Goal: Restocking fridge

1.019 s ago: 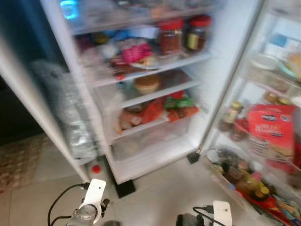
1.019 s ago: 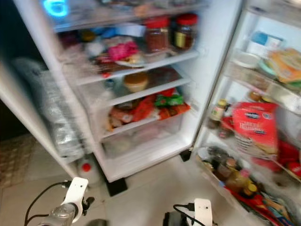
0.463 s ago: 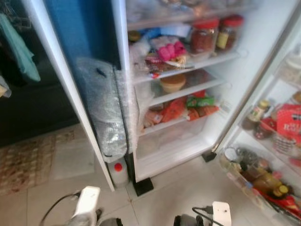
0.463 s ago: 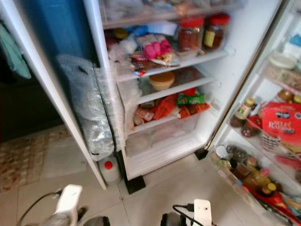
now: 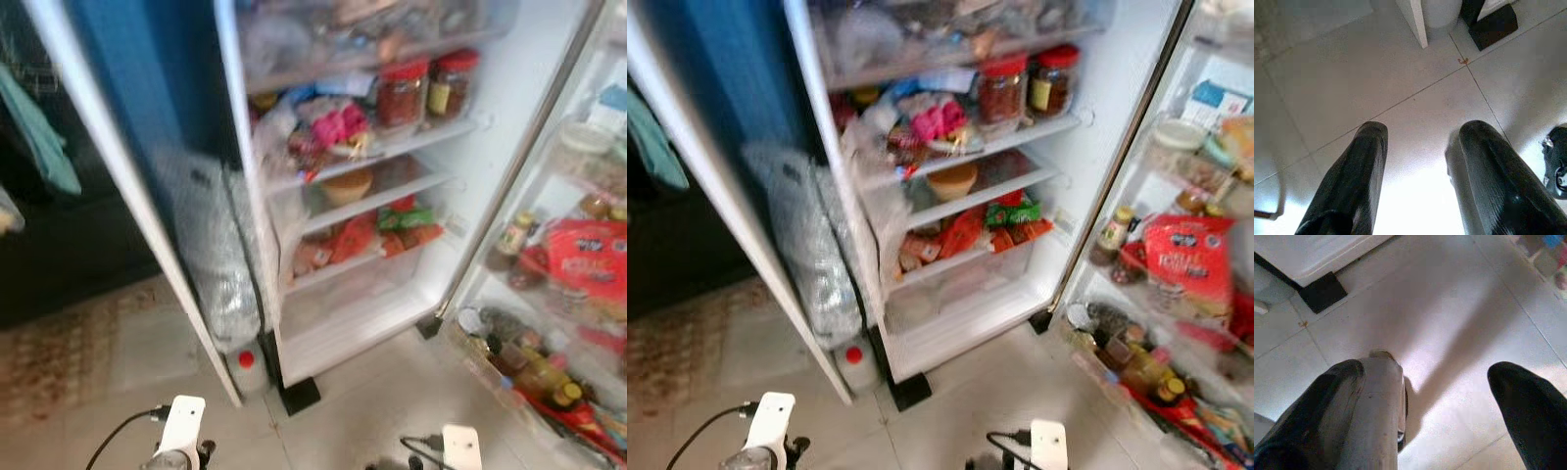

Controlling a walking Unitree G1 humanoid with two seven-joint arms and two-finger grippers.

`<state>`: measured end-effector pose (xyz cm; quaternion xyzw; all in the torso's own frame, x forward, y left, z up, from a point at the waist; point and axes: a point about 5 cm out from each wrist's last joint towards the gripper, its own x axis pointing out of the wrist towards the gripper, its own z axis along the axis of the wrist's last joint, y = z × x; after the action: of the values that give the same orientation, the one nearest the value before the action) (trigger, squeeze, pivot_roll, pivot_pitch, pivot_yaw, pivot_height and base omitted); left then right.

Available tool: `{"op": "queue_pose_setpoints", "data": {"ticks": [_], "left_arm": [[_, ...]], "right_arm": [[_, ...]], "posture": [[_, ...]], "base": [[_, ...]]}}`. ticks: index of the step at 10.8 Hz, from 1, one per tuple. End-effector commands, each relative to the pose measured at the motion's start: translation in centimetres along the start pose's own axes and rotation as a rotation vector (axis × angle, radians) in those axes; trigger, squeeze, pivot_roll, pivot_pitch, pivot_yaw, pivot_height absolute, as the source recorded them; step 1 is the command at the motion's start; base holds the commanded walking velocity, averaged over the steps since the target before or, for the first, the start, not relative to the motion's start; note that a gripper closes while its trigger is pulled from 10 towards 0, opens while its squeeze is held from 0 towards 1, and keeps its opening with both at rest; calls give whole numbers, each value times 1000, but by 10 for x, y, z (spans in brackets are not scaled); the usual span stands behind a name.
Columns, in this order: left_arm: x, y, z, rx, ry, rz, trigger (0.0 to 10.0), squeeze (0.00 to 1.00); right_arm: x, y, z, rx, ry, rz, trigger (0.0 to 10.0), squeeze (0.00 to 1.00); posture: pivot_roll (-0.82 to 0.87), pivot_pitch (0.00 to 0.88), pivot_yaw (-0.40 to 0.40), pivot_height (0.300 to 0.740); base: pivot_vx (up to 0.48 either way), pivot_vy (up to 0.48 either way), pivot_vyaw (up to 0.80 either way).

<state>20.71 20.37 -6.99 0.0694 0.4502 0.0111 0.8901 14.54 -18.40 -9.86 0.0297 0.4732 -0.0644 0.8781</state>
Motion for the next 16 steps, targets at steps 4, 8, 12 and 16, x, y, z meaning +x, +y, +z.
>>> {"op": "queue_pose_setpoints", "data": {"ticks": [4, 8, 12, 16], "left_arm": [[0, 2, -2, -5, 9, 4, 10000, 0], [0, 3, 1, -36, -5, 22, 10000, 0], [0, 4, 2, -57, -4, 25, 10000, 0], [0, 4, 2, -61, -5, 25, 10000, 0]], "right_arm": [[-6, 14, -28, -4, 113, 45, 10000, 0], [-5, 16, -28, 23, 115, 65, 10000, 0], [-5, 16, -26, 40, 99, 78, 10000, 0], [-5, 16, -26, 39, 94, 77, 10000, 0]], "posture": [[-183, 2, 39, 740], [-182, 25, 38, 740], [-185, 32, 38, 740], [-185, 32, 39, 740]], "base": [[0, 0, 0], [0, 0, 0], [0, 317, 0], [0, 445, 0]]}}
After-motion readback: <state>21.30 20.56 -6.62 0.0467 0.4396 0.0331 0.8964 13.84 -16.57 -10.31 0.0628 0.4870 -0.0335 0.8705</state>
